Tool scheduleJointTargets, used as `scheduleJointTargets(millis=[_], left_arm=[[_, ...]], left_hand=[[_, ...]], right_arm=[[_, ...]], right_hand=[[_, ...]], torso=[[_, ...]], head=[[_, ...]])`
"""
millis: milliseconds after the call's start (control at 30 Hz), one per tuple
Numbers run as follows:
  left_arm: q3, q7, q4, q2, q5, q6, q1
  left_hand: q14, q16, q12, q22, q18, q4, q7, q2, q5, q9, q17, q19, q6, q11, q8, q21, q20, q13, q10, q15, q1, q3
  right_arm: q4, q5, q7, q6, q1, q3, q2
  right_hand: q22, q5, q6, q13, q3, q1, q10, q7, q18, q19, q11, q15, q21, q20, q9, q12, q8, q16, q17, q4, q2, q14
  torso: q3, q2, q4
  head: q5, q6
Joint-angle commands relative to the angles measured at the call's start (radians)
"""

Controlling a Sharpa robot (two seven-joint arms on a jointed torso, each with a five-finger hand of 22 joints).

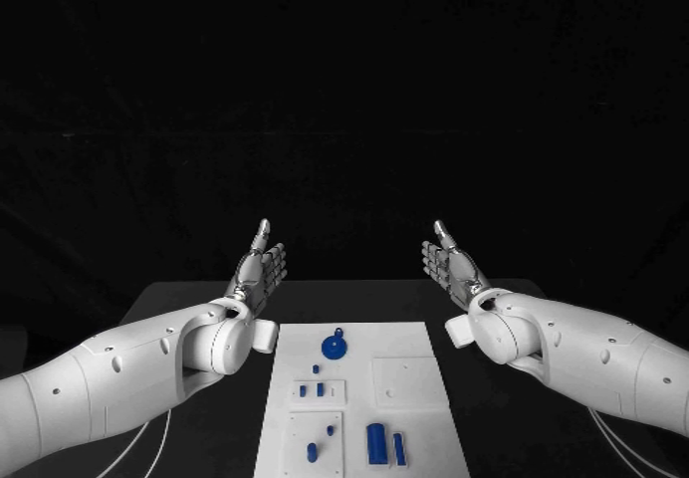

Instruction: Assemble the parts on the task board

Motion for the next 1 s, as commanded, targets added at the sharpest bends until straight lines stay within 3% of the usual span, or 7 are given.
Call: scheduleJointTargets(millis=[33, 233, 467, 1000], left_arm=[[0.009, 0.100, 0.083, -0.019, 0.017, -0.205, -0.021], [0.027, 0.153, 0.216, -0.055, 0.028, -0.342, -0.056], [0.032, 0.170, 0.257, -0.067, 0.031, -0.383, -0.067], [0.032, 0.170, 0.257, -0.067, 0.031, -0.383, -0.067]], left_hand=[[-0.040, -0.023, -0.007, -0.148, -0.008, 0.013, -0.007, 0.010, -0.008, -0.029, -0.022, -0.027, -0.044, -0.006, -0.019, -0.030, -0.005, -0.005, -0.057, -0.008, -0.075, -0.030], [-0.040, -0.023, -0.007, -0.148, -0.008, 0.013, -0.007, 0.010, -0.008, -0.029, -0.022, -0.027, -0.044, -0.006, -0.019, -0.030, -0.005, -0.005, -0.057, -0.008, -0.075, -0.030], [-0.040, -0.023, -0.007, -0.148, -0.008, 0.013, -0.007, 0.010, -0.008, -0.029, -0.022, -0.027, -0.044, -0.006, -0.019, -0.030, -0.005, -0.005, -0.057, -0.008, -0.075, -0.030], [-0.040, -0.023, -0.007, -0.148, -0.008, 0.013, -0.007, 0.010, -0.008, -0.029, -0.022, -0.027, -0.044, -0.006, -0.019, -0.030, -0.005, -0.005, -0.057, -0.008, -0.075, -0.030]], right_arm=[[0.089, 0.091, 0.107, -0.184, -0.015, 0.005, -0.024], [0.285, 0.173, 0.189, -0.358, -0.045, 0.018, -0.081], [0.396, 0.219, 0.235, -0.456, -0.062, 0.026, -0.113], [0.410, 0.225, 0.241, -0.468, -0.064, 0.027, -0.117]], right_hand=[[-0.060, -0.019, -0.051, -0.018, -0.029, -0.053, -0.057, -0.009, -0.029, -0.035, -0.009, -0.010, -0.025, -0.009, -0.033, -0.013, -0.014, -0.021, -0.033, 0.016, 0.002, -0.052], [-0.060, -0.019, -0.051, -0.018, -0.029, -0.053, -0.057, -0.009, -0.029, -0.035, -0.009, -0.010, -0.025, -0.009, -0.033, -0.013, -0.014, -0.021, -0.033, 0.016, 0.002, -0.052], [-0.060, -0.019, -0.051, -0.018, -0.029, -0.053, -0.057, -0.009, -0.029, -0.035, -0.009, -0.010, -0.025, -0.009, -0.033, -0.013, -0.014, -0.021, -0.033, 0.016, 0.002, -0.052], [-0.060, -0.019, -0.051, -0.018, -0.029, -0.053, -0.057, -0.009, -0.029, -0.035, -0.009, -0.010, -0.025, -0.009, -0.033, -0.013, -0.014, -0.021, -0.033, 0.016, 0.002, -0.052]], torso=[[0.0047, -0.023, 0.0032], [0.0047, -0.023, 0.0032], [0.0047, -0.023, 0.0032], [0.0047, -0.023, 0.0032]], head=[[-0.002, -0.009], [-0.002, -0.009], [-0.002, -0.009], [-0.002, -0.009]])
